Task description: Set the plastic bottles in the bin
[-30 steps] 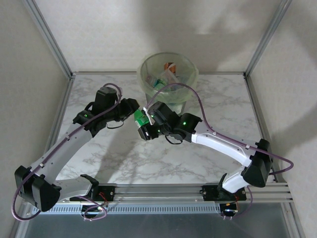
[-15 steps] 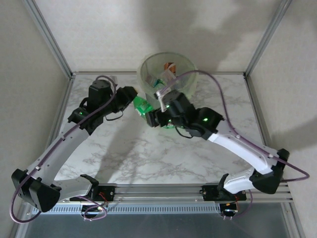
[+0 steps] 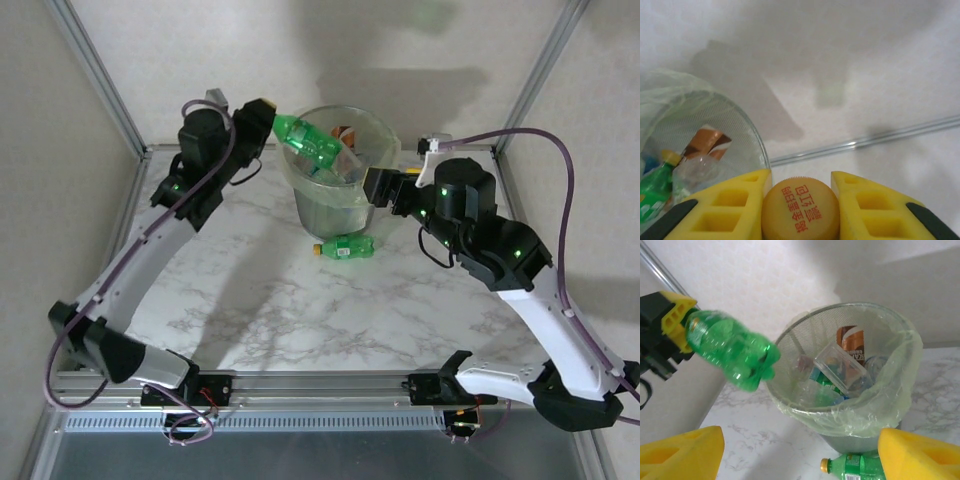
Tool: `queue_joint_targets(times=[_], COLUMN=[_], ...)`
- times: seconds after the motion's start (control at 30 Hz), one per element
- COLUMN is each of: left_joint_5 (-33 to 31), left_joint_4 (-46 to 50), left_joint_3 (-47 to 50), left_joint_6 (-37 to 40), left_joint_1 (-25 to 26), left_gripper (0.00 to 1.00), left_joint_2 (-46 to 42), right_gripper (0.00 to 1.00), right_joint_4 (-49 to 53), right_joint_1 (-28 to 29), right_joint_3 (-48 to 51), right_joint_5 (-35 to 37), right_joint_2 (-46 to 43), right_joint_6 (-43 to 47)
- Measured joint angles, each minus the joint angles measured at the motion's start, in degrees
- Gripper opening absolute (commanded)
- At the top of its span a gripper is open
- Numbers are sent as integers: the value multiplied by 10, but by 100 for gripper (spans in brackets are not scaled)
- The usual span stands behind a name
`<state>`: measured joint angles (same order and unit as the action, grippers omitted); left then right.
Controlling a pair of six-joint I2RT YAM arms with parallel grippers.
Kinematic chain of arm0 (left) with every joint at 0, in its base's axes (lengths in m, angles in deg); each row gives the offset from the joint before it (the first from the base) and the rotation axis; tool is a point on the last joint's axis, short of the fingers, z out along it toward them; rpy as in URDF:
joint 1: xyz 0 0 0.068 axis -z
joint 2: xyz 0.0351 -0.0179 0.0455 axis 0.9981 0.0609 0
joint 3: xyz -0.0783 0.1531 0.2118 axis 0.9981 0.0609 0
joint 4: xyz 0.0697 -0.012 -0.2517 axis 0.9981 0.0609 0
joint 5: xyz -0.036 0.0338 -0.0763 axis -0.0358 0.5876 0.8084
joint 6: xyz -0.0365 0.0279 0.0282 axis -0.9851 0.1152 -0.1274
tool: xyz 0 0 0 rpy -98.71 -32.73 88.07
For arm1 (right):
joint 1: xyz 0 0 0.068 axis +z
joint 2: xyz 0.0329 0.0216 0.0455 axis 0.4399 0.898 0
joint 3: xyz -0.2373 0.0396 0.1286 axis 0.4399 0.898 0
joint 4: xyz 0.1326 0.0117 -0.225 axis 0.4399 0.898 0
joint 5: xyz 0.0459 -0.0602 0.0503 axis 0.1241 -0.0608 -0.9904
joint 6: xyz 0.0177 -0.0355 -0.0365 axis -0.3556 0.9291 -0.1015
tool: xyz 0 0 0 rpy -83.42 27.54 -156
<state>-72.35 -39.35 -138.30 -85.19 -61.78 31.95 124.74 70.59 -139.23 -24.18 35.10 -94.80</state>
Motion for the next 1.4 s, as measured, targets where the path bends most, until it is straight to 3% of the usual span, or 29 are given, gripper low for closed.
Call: queue_joint_targets(times=[0.2,0.4,0.47,0.7,1.1,1.13,1.23,1.27,1.4], left_joint_5=[-27,-33,-33,-4,48,53,62,63,62], left_joint_4=[13,132,166,293,377,380,382,382,383], left_joint_3=[-147,-426,-472,-496,-498,-498,-487,-483,-478], left_joint_6=[5,56,71,141,211,214,223,223,223], left_joint_1=[10,10,10,-15,-43,-43,-38,-36,-27], left_gripper=[5,4,4,1,3,11,64,98,100], left_joint_2=[128,286,314,338,336,336,336,336,337], right_gripper=[81,82,82,82,82,82,83,83,83], right_joint_4=[12,33,40,57,66,68,71,71,70], right_joint_1=[-5,-21,-32,-77,-82,-83,-83,-83,-83], right_joint_3=[39,42,42,42,49,49,49,49,49], right_joint_5=[0,14,16,17,13,12,10,10,8], right_joint_2=[-2,-6,-9,-12,-10,-8,-3,-3,2], right_joint_6=[-38,-50,-52,-54,-73,-74,-79,-81,-81])
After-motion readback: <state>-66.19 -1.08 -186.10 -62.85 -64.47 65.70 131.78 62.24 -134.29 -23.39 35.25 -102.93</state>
